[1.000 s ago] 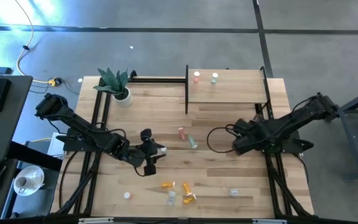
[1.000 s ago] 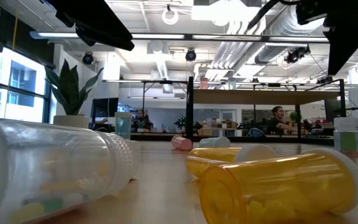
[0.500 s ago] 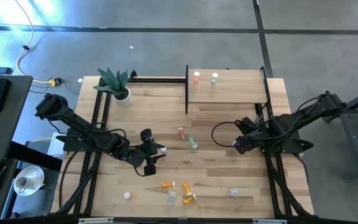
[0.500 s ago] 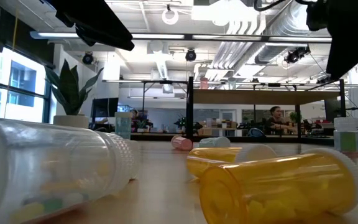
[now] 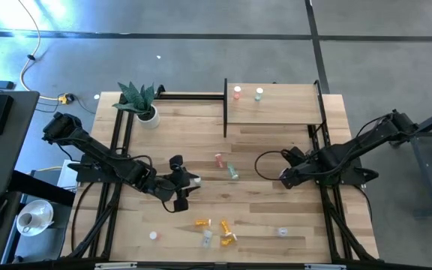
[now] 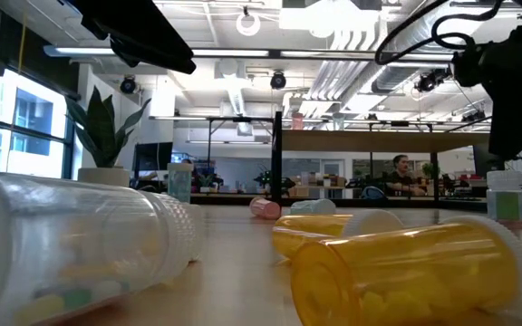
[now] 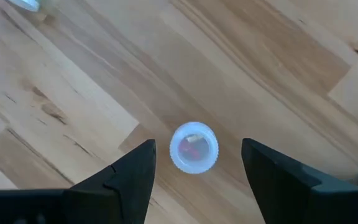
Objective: Pick and place medicine bottles onto shelf by color
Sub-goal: Put the top transparent pill bottle on the shelf
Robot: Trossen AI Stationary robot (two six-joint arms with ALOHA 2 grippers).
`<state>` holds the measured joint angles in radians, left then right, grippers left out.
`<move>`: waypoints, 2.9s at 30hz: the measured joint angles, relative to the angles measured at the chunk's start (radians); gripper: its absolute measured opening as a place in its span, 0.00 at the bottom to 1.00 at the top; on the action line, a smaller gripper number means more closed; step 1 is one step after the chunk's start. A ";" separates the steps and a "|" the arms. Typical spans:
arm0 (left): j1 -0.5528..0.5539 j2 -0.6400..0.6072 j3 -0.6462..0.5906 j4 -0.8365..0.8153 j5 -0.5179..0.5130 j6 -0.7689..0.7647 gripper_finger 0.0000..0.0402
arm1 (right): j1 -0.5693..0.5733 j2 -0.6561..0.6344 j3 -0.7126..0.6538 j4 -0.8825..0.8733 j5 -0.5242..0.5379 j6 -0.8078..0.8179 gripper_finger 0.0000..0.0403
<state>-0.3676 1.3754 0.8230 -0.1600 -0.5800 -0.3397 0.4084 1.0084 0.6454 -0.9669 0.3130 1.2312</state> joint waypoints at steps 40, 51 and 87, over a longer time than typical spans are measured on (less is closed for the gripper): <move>0.000 0.000 0.000 0.000 0.000 0.000 0.38 | -0.031 0.182 0.087 0.069 -0.044 -0.107 0.27; 0.000 0.000 0.000 0.000 0.001 0.002 0.38 | -0.249 0.182 0.384 0.057 0.154 -0.530 0.29; 0.000 0.000 0.000 0.000 0.001 0.002 0.38 | -1.176 0.398 0.769 -0.099 -0.131 -0.755 0.29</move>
<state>-0.3672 1.3754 0.8227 -0.1603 -0.5793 -0.3376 -0.7672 1.4061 1.4147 -1.0657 0.1818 0.4765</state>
